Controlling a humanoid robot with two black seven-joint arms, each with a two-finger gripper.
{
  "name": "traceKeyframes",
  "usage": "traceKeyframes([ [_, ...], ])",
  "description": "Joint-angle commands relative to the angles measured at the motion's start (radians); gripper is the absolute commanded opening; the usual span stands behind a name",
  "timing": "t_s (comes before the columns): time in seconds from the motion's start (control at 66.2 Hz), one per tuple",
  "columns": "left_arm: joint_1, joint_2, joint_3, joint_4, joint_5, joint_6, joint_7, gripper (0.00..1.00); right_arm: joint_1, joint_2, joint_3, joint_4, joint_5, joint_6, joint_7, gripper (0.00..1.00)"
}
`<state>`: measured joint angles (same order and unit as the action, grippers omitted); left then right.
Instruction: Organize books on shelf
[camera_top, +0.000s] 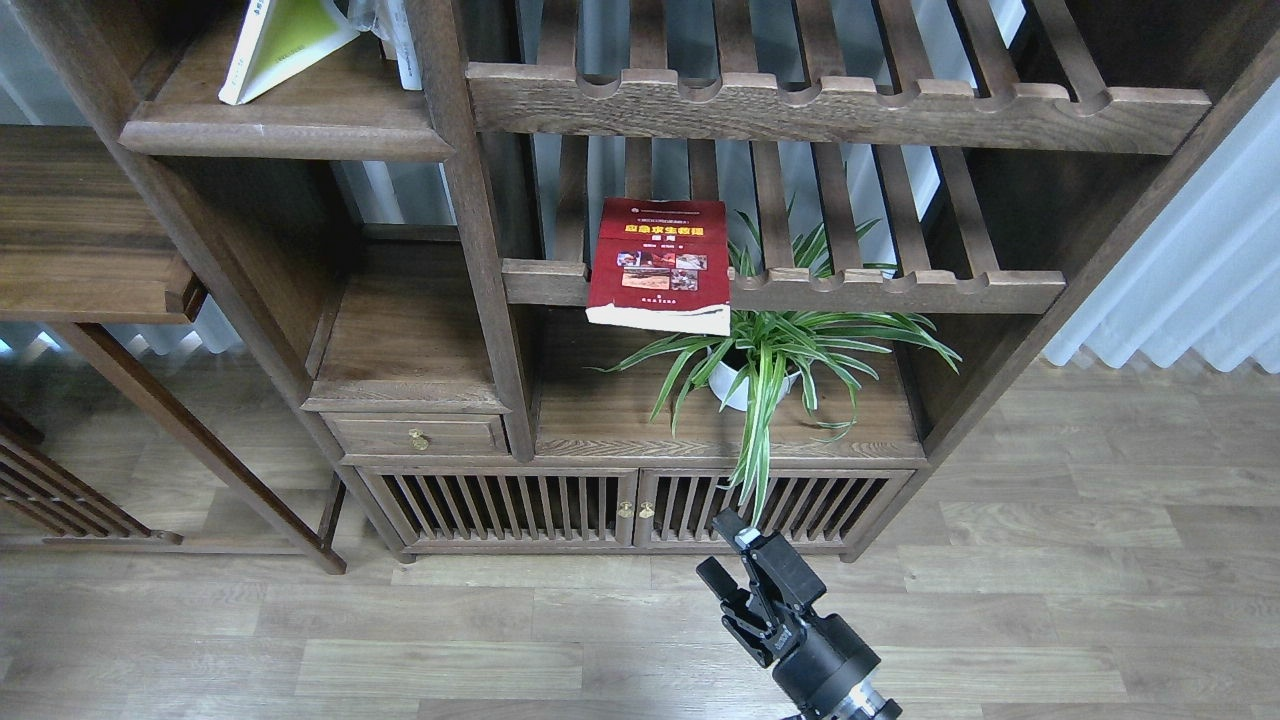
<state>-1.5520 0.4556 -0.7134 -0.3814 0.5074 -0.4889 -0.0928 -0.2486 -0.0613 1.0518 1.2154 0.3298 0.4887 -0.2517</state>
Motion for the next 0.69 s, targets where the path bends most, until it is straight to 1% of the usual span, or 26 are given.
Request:
traceKeyframes([
  [0.0, -0.029, -0.046, 0.014, 0.088, 0.0, 0.0, -0.016, 0.04, -0.005, 0.0, 0.001, 0.007, 0.0, 0.0, 0.0, 1.0],
  [0.151, -0.072, -0.104, 0.061, 0.191, -0.006, 0.0, -0.038, 0.04, -0.005, 0.001, 0.001, 0.009, 0.0, 0.0, 0.003, 1.0],
  [0.302, -0.1, -0.158, 0.098, 0.288, -0.012, 0.0, -0.044, 0.04, -0.015, 0.003, 0.001, 0.013, 0.0, 0.0, 0.002, 1.0],
  [0.347, -0.102, -0.178, 0.114, 0.32, -0.013, 0.0, -0.059, 0.04, -0.018, 0.003, 0.001, 0.013, 0.0, 0.0, 0.002, 1.0],
  [0.377, -0.102, -0.193, 0.121, 0.34, -0.015, 0.0, -0.082, 0.04, -0.02, 0.002, 0.001, 0.013, 0.0, 0.0, 0.002, 1.0],
  [0.393, -0.1, -0.213, 0.132, 0.366, -0.015, 0.0, -0.117, 0.04, -0.024, 0.001, 0.002, 0.01, 0.0, 0.0, 0.003, 1.0],
  [0.483, -0.099, -0.235, 0.167, 0.406, -0.021, 0.0, -0.163, 0.04, -0.04, 0.001, 0.002, 0.013, 0.001, 0.0, 0.003, 1.0],
  [0.574, -0.094, -0.249, 0.187, 0.412, -0.043, 0.0, -0.179, 0.04, -0.044, 0.0, 0.002, 0.013, 0.001, 0.0, 0.005, 1.0],
  [0.679, -0.089, -0.25, 0.207, 0.417, -0.069, 0.0, -0.18, 0.04, -0.046, 0.0, 0.002, 0.013, 0.001, 0.0, 0.006, 1.0],
])
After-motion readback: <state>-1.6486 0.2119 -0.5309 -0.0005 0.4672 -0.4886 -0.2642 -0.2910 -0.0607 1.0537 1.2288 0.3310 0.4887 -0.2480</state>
